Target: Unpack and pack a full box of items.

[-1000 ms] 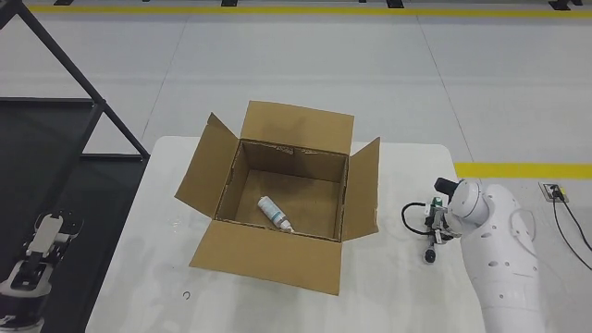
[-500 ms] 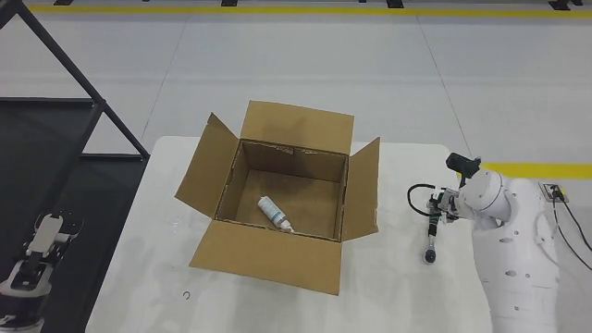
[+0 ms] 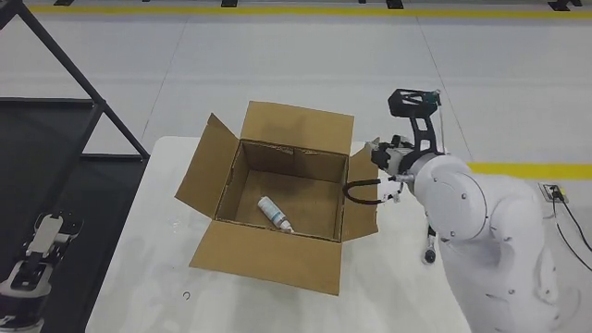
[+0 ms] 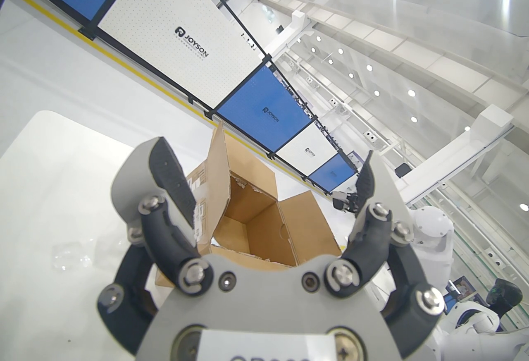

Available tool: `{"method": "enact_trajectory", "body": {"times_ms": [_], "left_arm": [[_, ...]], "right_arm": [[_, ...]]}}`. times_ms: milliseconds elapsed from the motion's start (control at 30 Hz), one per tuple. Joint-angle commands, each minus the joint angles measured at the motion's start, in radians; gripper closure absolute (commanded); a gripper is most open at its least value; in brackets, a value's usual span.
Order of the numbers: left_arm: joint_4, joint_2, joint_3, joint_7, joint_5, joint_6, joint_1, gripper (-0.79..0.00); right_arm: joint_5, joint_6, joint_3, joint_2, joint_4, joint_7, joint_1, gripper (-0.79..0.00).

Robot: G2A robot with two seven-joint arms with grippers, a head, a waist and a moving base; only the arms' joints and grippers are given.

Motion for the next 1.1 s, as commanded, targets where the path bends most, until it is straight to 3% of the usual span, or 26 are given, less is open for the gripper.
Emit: {"method": "enact_trajectory", "body": {"times_ms": [0,367,433,533,733,1067], "left_arm": [[0.0,0.0,0.0,0.0,0.0,0.0,0.0,-0.785],[0.0,0.0,0.0,0.0,0.0,0.0,0.0,-0.785],[0.0,0.0,0.0,0.0,0.0,0.0,0.0,-0.785],[0.002,0.0,-0.001,0.003,-0.005,0.004,-0.002,-0.785],[0.03,0.003,-0.025,0.022,0.005,0.042,-0.023,-0.785],[0.059,0.008,-0.028,-0.004,0.005,0.036,-0.036,-0.785]], "right_arm": [[0.028,-0.015,-0.087,-0.013,0.055,-0.004,0.06,-0.385],[0.332,-0.109,-0.469,-0.151,0.698,-0.097,0.411,-0.391],[0.396,-0.131,-0.516,-0.184,0.822,-0.13,0.448,-0.446],[0.477,-0.177,-0.575,-0.233,0.991,-0.173,0.491,-0.449],[0.566,-0.255,-0.659,-0.321,1.24,-0.246,0.527,-0.69],[0.597,-0.333,-0.737,-0.442,1.495,-0.378,0.535,-0.711]]}}
